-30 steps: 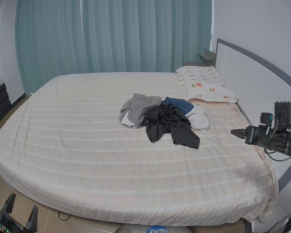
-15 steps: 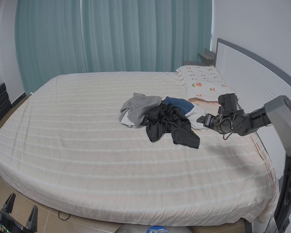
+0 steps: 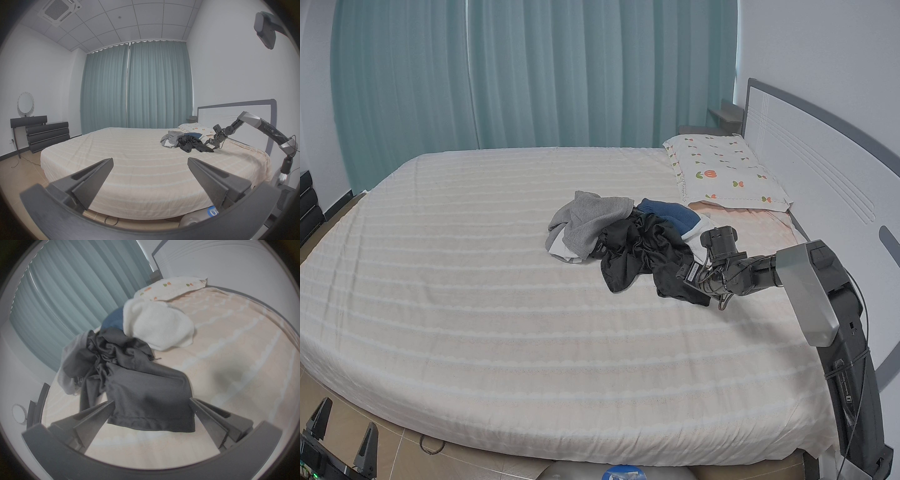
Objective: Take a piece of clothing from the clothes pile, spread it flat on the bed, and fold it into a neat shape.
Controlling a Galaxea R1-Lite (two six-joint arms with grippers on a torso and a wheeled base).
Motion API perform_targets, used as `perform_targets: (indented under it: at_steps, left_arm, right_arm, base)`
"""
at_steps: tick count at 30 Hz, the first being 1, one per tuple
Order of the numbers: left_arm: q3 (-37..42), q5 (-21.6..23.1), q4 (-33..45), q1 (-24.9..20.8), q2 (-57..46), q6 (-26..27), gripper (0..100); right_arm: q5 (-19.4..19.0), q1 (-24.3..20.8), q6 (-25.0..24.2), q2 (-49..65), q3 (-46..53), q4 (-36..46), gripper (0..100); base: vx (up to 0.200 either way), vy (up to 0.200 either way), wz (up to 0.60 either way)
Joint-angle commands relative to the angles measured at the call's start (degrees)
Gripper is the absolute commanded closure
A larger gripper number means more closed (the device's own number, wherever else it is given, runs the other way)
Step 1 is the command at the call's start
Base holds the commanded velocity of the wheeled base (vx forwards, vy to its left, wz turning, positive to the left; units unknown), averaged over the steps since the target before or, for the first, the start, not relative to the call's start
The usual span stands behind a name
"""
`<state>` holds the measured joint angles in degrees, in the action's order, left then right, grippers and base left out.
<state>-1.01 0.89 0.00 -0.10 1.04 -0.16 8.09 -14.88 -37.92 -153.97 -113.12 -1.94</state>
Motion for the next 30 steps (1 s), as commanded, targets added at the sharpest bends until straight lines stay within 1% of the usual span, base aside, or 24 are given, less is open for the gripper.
perform_targets:
  at_steps: [1, 11, 12, 24, 25, 27, 28, 29, 30]
  left_arm:
    - [1.01, -0.01, 0.00, 0.01, -0.86, -0.02, 0]
    - [1.01, -0.01, 0.00, 0.01, -0.86, -0.02, 0]
    - [1.01, -0.01, 0.00, 0.01, -0.86, -0.02, 0]
    - [1.01, -0.01, 0.00, 0.01, -0.86, -0.02, 0]
    - [1.01, -0.01, 0.00, 0.01, -0.86, -0.02, 0]
    - [1.01, -0.01, 0.00, 0.01, -0.86, -0.02, 0]
    - [1.01, -0.01, 0.00, 0.01, -0.86, -0.02, 0]
    - [1.01, -0.01, 0.00, 0.01, -0.86, -0.02, 0]
    - [1.01, -0.01, 0.00, 0.01, -0.86, -0.02, 0]
  right_arm:
    - [0.08, 0.03, -0.04, -3.80, -1.48, 0.00, 0]
    - [0.26, -0.50, 0.40, -4.32, -1.48, -0.70, 0]
    - [0.26, -0.50, 0.48, -4.32, -1.48, -0.79, 100]
    - [0.26, -0.58, 0.48, -2.92, -1.48, -0.52, 100]
    - [0.26, -0.58, 0.13, -1.25, -1.40, -0.08, 100]
    - [0.26, -0.50, -0.04, 0.86, 1.50, -0.35, 100]
    - [0.17, -0.50, -0.22, 2.88, 4.48, -0.87, 100]
    - [0.17, -0.50, -0.22, 2.88, 4.48, -0.87, 100]
    - [-0.89, -0.58, -0.48, 6.75, 10.20, -1.49, 100]
  base:
    - [0.000, 0.000, 0.00]
    - [0.000, 0.000, 0.00]
    - [0.000, 0.000, 0.00]
    - [0.000, 0.000, 0.00]
    - [0.000, 0.000, 0.00]
    - [0.000, 0.000, 0.00]
    - [0.000, 0.000, 0.00]
    - [0.000, 0.000, 0.00]
    - [0.000, 0.000, 0.00]
